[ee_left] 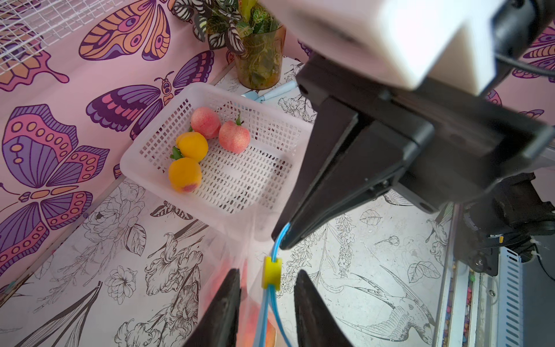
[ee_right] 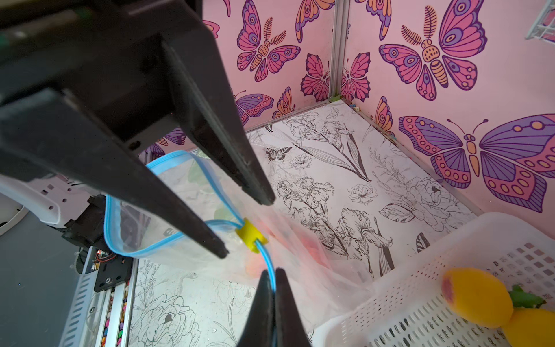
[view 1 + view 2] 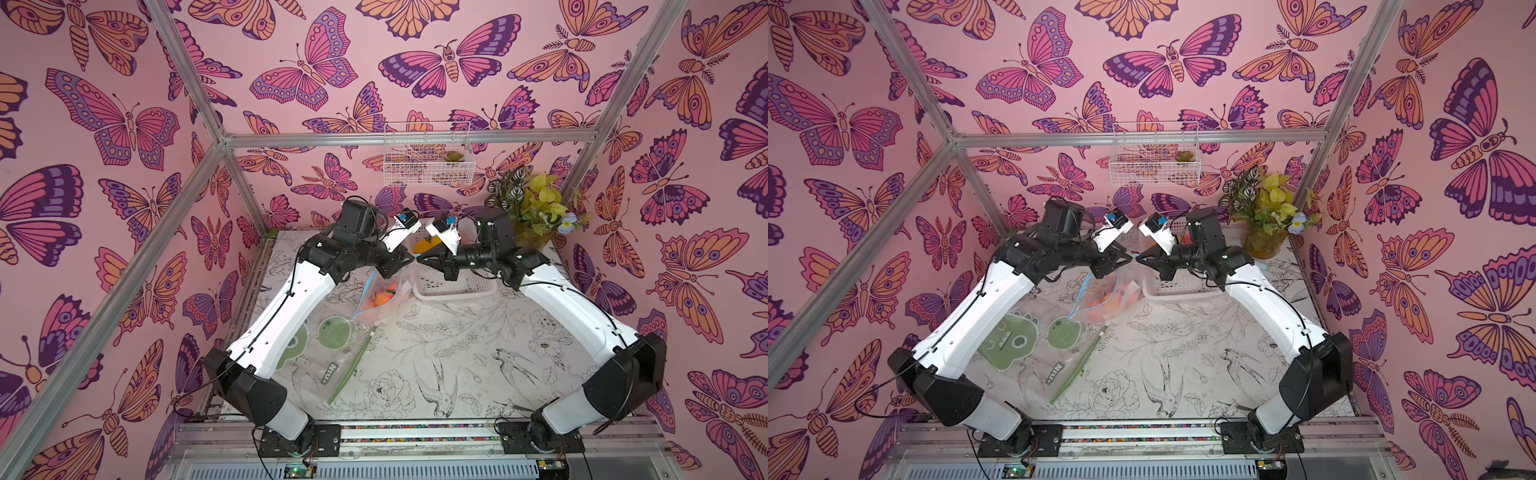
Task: Place the peach in a zip-top bag and seal the zipper
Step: Zip the zipper on the zipper food storage bag.
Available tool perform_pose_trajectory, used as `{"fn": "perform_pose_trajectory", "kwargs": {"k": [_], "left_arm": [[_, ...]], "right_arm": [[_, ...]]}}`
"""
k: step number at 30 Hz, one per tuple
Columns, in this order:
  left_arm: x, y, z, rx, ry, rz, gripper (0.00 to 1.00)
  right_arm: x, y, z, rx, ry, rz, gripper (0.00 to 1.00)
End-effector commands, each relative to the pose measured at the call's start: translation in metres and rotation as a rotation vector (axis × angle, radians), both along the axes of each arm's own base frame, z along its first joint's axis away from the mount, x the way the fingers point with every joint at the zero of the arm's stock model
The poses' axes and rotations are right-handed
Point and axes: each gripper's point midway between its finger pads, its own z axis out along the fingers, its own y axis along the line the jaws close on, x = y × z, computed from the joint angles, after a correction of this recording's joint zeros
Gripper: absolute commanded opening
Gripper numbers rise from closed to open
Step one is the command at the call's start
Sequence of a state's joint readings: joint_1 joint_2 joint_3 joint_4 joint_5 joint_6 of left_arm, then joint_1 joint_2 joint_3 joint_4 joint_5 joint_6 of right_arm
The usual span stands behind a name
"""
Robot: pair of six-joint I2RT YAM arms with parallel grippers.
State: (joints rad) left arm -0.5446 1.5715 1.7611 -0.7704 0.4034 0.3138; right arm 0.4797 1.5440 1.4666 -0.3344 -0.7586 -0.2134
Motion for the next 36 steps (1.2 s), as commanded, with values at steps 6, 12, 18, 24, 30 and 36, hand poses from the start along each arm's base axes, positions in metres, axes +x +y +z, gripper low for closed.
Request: {"fn": "perform_pose_trajectory", "kwargs": {"k": [6,12,18,24,30,36], "left_arm": [[0.002,-0.009,-0.005,-0.01,0.018,-0.039,0.23],[0.0,-0.012,-0.007,-0.017,0.032,-0.052,0.12],[0.0,-0.006,-0.003,-0.01,0.016,-0.026,0.05],[0.001,0.006,-0.002,0.021,-0.012,0.028,0.06],[-0.002,0.012,0.0,0.026,-0.023,0.051,0.07],[-0.004,0.019,0.003,0.038,-0.036,0.08,0.07]], "right_arm": [[-0.012,0.003,0.006,0.012,-0.009,0.047,0.0],[-0.012,0.004,0.004,0.007,-0.001,0.047,0.0],[0.003,-0.002,0.003,-0.003,-0.005,-0.057,0.0],[0.018,-0.011,0.005,0.009,-0.007,-0.187,0.0],[0.03,-0.019,0.006,0.013,0.007,-0.291,0.0],[0.04,-0.029,0.006,0.018,0.011,-0.383,0.0]]}}
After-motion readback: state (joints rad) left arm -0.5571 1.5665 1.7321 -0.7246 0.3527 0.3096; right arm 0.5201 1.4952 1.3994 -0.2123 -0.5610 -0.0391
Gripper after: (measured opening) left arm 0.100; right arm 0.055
